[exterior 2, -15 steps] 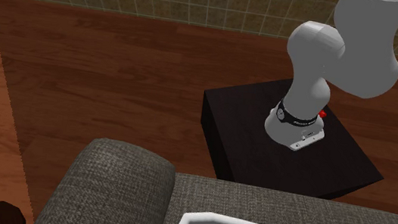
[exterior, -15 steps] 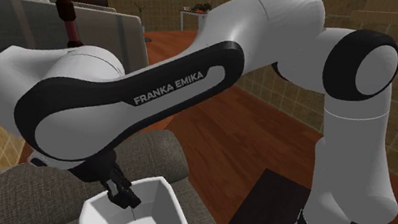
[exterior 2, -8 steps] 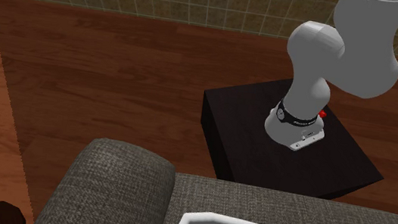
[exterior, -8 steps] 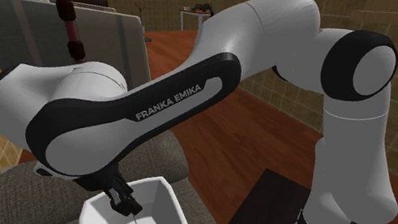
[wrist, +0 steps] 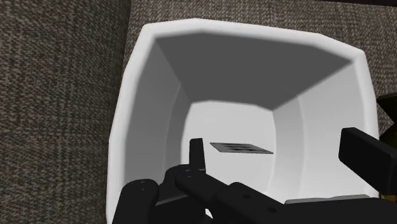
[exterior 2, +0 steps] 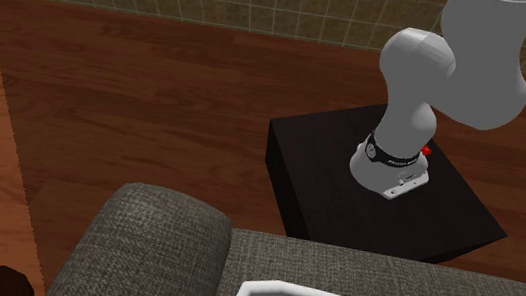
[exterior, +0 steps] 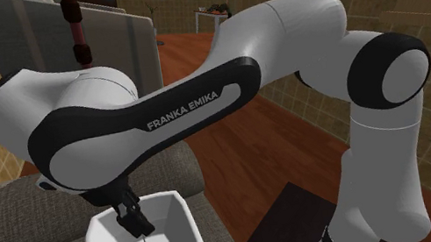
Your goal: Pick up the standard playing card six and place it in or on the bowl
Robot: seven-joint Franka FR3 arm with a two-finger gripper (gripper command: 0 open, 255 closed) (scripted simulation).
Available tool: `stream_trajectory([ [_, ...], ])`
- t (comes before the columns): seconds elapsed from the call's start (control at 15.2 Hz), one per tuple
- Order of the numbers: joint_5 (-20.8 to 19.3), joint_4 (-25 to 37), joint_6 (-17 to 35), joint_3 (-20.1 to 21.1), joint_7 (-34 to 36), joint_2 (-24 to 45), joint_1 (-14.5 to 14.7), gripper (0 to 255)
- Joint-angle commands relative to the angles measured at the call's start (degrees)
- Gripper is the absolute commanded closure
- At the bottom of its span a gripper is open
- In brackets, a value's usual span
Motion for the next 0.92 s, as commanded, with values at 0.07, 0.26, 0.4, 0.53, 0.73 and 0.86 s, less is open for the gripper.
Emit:
stream_trajectory([
  [0.07,0.0,0.0,0.0,0.0,0.0,0.0,0.0,0],
  [0.26,-0.7,8.8,-6.5,0.2,0.2,2.6,1.5,0],
  [0.4,-0.9,11.5,-8.3,0.3,0.2,3.4,2.0,0],
  [0.53,-0.9,11.4,-8.3,0.3,0.2,3.4,2.0,0],
  [0.73,-0.9,11.5,-8.3,0.3,0.2,3.4,2.0,0],
  [0.86,-0.9,11.5,-8.3,0.3,0.2,3.4,2.0,0],
])
